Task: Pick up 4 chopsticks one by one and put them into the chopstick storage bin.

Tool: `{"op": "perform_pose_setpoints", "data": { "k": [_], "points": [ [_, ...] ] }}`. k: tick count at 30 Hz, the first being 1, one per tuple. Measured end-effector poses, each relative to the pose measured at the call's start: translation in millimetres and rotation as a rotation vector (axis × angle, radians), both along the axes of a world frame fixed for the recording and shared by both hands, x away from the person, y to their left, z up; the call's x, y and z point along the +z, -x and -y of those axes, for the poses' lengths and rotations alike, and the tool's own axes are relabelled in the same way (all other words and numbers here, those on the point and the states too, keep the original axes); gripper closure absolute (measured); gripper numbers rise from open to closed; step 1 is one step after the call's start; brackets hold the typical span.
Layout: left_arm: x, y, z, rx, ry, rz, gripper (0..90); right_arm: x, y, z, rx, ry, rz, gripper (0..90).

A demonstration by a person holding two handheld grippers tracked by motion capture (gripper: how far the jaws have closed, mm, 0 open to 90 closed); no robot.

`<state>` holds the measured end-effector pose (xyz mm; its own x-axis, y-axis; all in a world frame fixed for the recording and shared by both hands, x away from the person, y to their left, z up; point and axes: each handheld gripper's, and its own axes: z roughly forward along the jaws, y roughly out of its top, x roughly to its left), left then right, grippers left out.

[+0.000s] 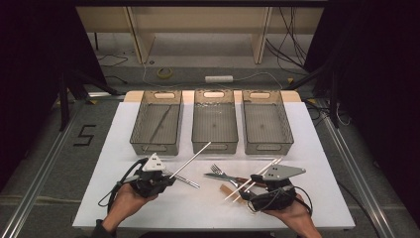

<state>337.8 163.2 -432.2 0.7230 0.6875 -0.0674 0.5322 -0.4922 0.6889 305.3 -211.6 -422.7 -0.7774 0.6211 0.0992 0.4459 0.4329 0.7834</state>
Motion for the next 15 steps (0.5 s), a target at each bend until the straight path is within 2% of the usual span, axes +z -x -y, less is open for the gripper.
{"op": "perform_pose_setpoints", "data": {
  "k": [8, 15],
  "points": [
    [6.0, -14.2, -13.2, 0.088, 0.057, 0.001, 85.1, -0.1, 4.4, 9.6, -0.042, -0.032, 0.010, 31.3],
    [10.0, -26.2, -20.8, 0.134, 0.073, 0.014, 85.2, -2.1, 5.6, 18.1, -0.076, -0.050, 0.005, 30.7]
  ]
}}
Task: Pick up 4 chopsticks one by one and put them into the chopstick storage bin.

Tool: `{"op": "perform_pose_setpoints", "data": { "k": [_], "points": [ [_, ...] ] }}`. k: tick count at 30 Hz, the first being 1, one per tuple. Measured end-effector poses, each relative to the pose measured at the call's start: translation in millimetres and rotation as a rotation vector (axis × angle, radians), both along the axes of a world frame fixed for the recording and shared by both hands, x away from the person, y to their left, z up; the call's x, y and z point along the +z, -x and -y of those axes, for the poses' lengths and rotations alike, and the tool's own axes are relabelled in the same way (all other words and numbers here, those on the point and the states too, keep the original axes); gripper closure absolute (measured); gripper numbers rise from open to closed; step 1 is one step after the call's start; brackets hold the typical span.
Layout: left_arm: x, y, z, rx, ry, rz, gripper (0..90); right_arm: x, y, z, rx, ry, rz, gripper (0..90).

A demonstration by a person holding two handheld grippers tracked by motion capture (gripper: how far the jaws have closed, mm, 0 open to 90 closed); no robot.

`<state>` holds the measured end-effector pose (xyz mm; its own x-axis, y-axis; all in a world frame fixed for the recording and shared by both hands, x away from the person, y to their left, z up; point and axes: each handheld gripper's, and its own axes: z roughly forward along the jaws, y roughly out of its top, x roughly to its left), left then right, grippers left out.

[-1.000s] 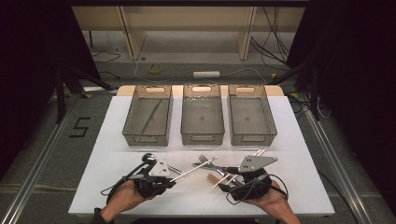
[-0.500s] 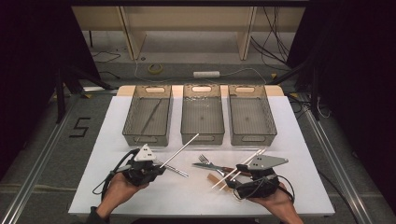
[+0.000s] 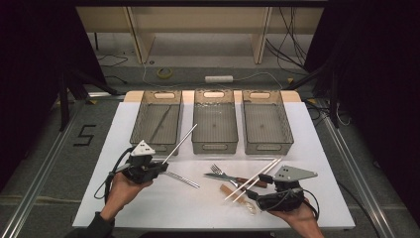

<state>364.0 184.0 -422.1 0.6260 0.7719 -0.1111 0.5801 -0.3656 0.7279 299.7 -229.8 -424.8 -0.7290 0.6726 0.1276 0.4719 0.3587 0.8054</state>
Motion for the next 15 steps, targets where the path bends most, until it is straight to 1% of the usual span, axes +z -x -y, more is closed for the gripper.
{"op": "perform_pose_setpoints", "data": {
  "k": [3, 7, 8, 9, 10, 15],
  "points": [
    [2.9, -5.7, -3.1, 0.013, 0.005, 0.009, 85.2, -0.9, 1.1, 1.8, -0.008, -0.003, 0.001, 30.6],
    [7.4, -15.8, -8.8, 0.045, 0.020, 0.019, 85.2, -2.0, 2.8, 3.2, -0.008, 0.000, -0.002, 30.6],
    [7.4, -15.8, -8.8, 0.045, 0.020, 0.019, 85.2, -2.4, 3.2, 3.4, -0.008, 0.001, 0.000, 30.6],
    [9.6, -21.5, -12.1, 0.063, 0.031, 0.025, 85.2, -2.5, 3.9, 3.4, -0.009, 0.001, -0.005, 30.6],
    [10.4, -24.7, -13.8, 0.073, 0.033, 0.028, 85.2, -2.6, 4.4, 3.5, -0.008, 0.003, -0.007, 30.6],
    [12.6, -41.4, -20.4, 0.115, 0.044, 0.026, 85.2, -3.3, 6.7, 3.4, -0.005, 0.006, -0.006, 30.6]
  ]
}}
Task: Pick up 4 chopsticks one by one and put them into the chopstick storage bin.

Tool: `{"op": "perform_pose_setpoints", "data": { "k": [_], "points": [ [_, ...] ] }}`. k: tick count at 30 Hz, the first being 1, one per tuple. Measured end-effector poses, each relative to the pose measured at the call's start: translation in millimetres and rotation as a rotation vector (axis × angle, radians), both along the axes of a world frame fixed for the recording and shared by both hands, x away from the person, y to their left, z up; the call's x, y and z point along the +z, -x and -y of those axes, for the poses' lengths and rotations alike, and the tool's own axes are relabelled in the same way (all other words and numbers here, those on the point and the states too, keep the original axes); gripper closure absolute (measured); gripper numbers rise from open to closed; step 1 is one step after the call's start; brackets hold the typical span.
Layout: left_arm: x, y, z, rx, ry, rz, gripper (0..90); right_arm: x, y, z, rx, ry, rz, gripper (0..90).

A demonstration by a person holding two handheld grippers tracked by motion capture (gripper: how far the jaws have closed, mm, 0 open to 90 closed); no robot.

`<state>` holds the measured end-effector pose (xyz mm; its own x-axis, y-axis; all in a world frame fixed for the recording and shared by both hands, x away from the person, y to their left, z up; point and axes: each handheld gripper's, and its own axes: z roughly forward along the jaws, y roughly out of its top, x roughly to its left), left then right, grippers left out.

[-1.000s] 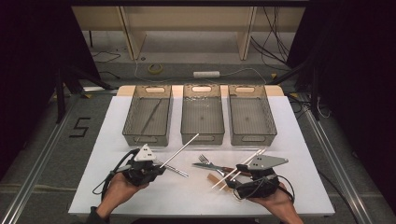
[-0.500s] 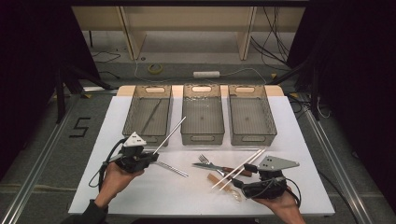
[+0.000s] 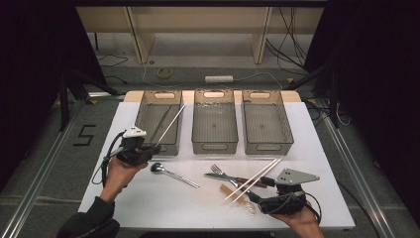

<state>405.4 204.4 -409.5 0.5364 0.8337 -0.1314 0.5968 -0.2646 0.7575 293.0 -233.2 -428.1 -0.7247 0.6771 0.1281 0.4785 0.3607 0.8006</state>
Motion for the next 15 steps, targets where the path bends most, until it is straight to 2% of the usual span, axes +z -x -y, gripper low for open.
{"op": "perform_pose_setpoints", "data": {
  "k": [15],
  "points": [
    [13.4, -52.0, -8.6, 0.078, 0.034, 0.000, 85.2, -0.5, 4.3, 2.9, -0.002, -0.028, 0.002, 30.4]
  ]
}}
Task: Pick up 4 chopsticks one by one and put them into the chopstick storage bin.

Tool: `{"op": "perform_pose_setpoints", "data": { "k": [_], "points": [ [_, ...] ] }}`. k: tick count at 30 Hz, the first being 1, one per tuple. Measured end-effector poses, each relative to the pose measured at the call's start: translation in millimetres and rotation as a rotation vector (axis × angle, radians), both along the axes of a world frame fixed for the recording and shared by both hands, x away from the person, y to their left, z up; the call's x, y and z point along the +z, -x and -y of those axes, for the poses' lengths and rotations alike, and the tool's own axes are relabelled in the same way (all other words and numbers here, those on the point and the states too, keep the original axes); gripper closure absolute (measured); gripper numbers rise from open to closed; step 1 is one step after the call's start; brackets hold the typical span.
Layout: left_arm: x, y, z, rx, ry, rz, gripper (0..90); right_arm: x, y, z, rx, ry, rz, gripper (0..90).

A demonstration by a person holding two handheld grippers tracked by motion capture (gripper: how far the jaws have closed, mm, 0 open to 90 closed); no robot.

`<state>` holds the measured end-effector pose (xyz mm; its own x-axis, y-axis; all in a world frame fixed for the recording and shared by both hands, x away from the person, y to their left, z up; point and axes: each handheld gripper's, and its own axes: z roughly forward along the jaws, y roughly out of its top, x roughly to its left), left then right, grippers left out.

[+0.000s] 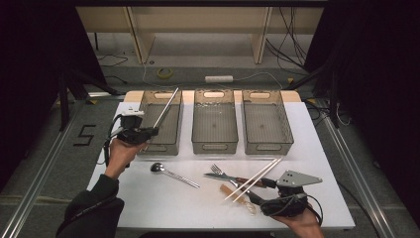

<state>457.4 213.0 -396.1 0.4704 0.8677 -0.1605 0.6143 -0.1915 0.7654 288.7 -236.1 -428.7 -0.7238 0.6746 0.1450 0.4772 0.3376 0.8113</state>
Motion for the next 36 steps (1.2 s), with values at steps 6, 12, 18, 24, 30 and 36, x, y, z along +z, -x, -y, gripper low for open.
{"op": "perform_pose_setpoints", "data": {
  "k": [6, 12, 18, 24, 30, 36],
  "points": [
    [-1.1, -18.5, -4.5, 0.033, 0.002, -0.012, 85.2, -0.5, 0.0, 0.1, 0.006, -0.003, -0.003, 30.4],
    [-4.8, -32.5, -9.1, 0.061, 0.001, -0.032, 85.1, -1.4, -0.4, -0.1, 0.012, -0.002, -0.004, 30.4],
    [-6.0, -40.4, -10.6, 0.076, -0.008, -0.043, 85.1, -1.3, -0.5, -0.4, 0.013, -0.001, -0.006, 30.5],
    [-11.8, -49.5, -13.4, 0.095, -0.030, -0.064, 85.0, -1.2, -0.3, -0.7, 0.016, -0.003, -0.006, 30.5],
    [-18.6, -55.7, -14.4, 0.115, -0.040, -0.085, 85.0, -1.1, -0.8, -0.3, 0.016, -0.003, -0.007, 30.5],
    [-22.5, -61.6, -11.8, 0.123, -0.055, -0.108, 84.9, -1.1, -0.6, -0.7, 0.019, -0.004, -0.009, 30.5]
  ]
}}
